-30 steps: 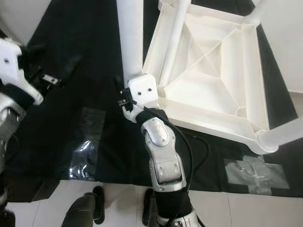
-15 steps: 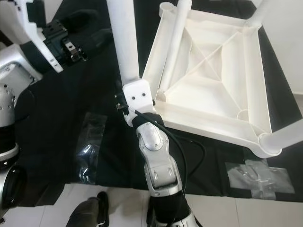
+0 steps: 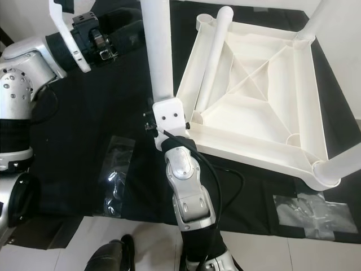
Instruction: Building children table
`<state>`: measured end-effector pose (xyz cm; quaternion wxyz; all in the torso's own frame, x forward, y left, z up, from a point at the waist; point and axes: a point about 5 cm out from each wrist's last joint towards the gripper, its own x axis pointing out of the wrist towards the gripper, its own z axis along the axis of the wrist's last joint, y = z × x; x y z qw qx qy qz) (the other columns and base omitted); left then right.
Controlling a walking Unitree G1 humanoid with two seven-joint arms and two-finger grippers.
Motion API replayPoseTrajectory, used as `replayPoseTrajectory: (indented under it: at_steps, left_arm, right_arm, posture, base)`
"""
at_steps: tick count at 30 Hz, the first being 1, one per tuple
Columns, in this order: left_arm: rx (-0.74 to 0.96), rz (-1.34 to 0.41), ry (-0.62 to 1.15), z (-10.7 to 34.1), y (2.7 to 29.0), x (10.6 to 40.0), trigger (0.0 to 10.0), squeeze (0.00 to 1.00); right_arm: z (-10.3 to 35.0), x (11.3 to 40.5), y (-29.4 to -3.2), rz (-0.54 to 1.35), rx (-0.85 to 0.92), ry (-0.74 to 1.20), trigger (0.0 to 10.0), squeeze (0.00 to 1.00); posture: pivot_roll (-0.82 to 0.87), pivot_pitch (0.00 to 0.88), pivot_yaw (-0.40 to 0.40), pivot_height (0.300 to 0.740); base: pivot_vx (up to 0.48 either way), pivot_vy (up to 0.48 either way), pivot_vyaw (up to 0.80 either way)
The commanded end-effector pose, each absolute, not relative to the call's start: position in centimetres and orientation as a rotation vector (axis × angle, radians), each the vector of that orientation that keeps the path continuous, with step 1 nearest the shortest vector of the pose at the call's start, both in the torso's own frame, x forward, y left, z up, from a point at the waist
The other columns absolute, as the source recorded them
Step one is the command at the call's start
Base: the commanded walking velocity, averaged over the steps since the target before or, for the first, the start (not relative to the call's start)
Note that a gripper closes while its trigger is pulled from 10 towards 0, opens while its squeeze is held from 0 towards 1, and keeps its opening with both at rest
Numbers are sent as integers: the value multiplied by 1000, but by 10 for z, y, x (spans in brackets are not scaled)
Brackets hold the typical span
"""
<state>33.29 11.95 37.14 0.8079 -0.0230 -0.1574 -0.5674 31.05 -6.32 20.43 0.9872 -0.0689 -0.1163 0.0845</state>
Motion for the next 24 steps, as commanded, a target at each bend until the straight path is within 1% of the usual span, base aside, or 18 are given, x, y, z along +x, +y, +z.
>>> replayPoseTrajectory:
  at_steps: [1, 2, 3, 4, 5, 6, 9, 10, 14, 18, 19, 21, 22, 24]
  left_arm:
    - [29, -1370, -339, 367, 110, 324, 10000, 1000]
    - [51, -1351, -324, 359, 125, 327, 10000, 1000]
    - [51, -1351, -324, 359, 125, 327, 10000, 1000]
    - [66, -1345, -311, 354, 135, 328, 10000, 1000]
    - [66, -1345, -311, 354, 135, 328, 10000, 1000]
    - [72, -1316, -301, 345, 152, 330, 10000, 1000]
    - [66, -1315, -305, 344, 155, 329, 10000, 1000]
    - [54, -1337, -310, 343, 152, 327, 10000, 0]
    - [58, -1375, -337, 346, 137, 326, 10000, 0]
    - [58, -1376, -353, 353, 114, 337, 10000, 0]
    - [58, -1376, -353, 353, 114, 337, 10000, 0]
    - [66, -1378, -351, 355, 103, 343, 10000, 0]
    - [66, -1378, -351, 355, 103, 343, 10000, 0]
    - [78, -1399, -355, 359, 92, 346, 10000, 0]
  right_arm:
    - [163, 321, -77, 75, -199, -21, 10000, 0]
    - [163, 321, -77, 72, -195, -23, 10000, 0]
    - [163, 321, -77, 72, -195, -23, 10000, 0]
    - [163, 322, -77, 69, -193, -27, 10000, 0]
    - [163, 322, -77, 69, -193, -27, 10000, 0]
    - [162, 323, -77, 66, -190, -28, 10000, 0]
    - [161, 323, -77, 65, -189, -28, 10000, 0]
    - [161, 323, -77, 65, -188, -26, 10000, 0]
    - [159, 323, -76, 64, -189, -31, 10000, 0]
    - [158, 322, -74, 64, -191, -42, 10000, 0]
    - [158, 322, -74, 64, -191, -42, 10000, 0]
    - [159, 323, -73, 61, -189, -50, 10000, 0]
    - [159, 323, -73, 61, -189, -50, 10000, 0]
    - [158, 324, -73, 57, -186, -55, 10000, 0]
  posture:
    - [75, 198, 2, 740]
    - [74, 195, 5, 740]
    - [74, 195, 5, 740]
    - [74, 195, 5, 740]
    - [74, 195, 5, 740]
    - [82, 191, 1, 740]
    - [84, 190, 0, 740]
    - [87, 187, -4, 740]
    - [84, 180, -7, 740]
    - [74, 170, 2, 740]
    - [74, 170, 2, 740]
    - [72, 168, 6, 740]
    - [72, 168, 6, 740]
    - [69, 165, 12, 740]
  base:
    - [0, 0, 0]
    - [0, 0, 0]
    - [0, 0, 0]
    - [0, 0, 0]
    - [0, 0, 0]
    - [0, 0, 0]
    - [0, 0, 0]
    - [0, 0, 0]
    - [0, 0, 0]
    - [0, 0, 0]
    - [0, 0, 0]
    - [0, 0, 0]
    - [0, 0, 0]
    - [0, 0, 0]
